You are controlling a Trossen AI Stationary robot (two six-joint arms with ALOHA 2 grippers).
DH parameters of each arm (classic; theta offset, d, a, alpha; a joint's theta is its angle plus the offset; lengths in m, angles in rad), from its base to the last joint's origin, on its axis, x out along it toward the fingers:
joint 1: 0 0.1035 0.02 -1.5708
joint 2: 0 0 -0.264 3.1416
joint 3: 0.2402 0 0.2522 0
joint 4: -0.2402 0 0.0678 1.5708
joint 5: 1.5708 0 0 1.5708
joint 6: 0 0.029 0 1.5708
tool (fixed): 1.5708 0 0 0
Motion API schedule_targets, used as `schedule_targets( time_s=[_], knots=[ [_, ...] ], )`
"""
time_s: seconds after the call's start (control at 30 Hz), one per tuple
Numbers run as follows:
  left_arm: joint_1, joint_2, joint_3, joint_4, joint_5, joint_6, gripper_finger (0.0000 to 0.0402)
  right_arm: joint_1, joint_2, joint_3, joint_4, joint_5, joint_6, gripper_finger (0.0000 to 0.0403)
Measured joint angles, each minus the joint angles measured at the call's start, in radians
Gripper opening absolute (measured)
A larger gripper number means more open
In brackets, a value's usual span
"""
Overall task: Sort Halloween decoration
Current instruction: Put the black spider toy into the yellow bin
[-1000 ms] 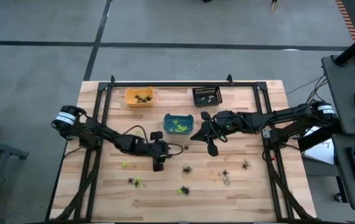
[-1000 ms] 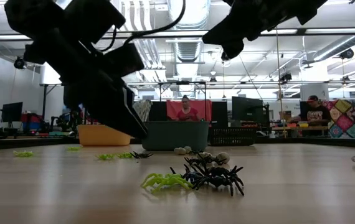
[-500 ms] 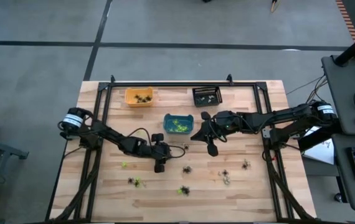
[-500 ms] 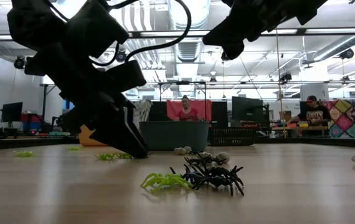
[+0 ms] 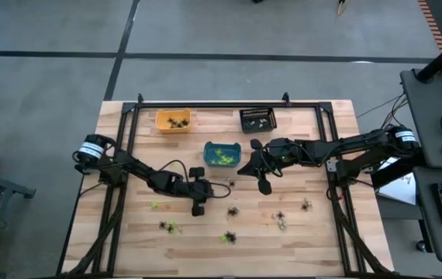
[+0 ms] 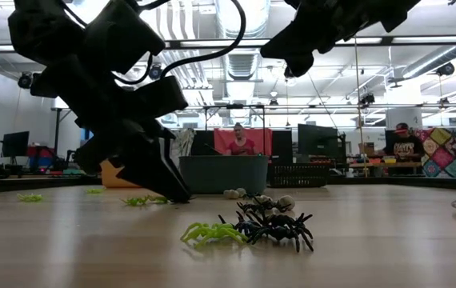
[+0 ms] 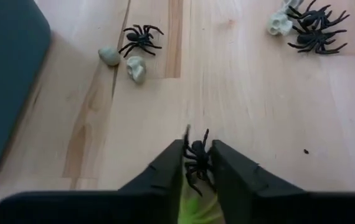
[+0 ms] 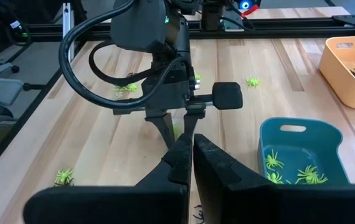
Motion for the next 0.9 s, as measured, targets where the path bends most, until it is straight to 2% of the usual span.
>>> schedule_targets(
  time_s=[0.17,0.53,0.67,0.9],
  knots=[
    [0.002,0.0,0.026,-0.018,-0.013,0.031,0.0007,0.0,0.0,0.0,-0.002,0.0,0.0,0.0009],
    [0.002,-0.015,0.097,-0.124,-0.011,0.062,0.0002,0.0,0.0,0.0,-0.008,0.0,0.0,0.0009],
    [0.002,-0.053,0.097,-0.18,-0.016,0.064,0.0001,0.0,0.0,0.0,-0.024,0.0,0.0,0.0009],
    [0.007,-0.163,0.096,-0.315,-0.088,0.124,0.0,0.0,0.001,0.0,-0.027,0.0,0.009,0.0009]
  ],
)
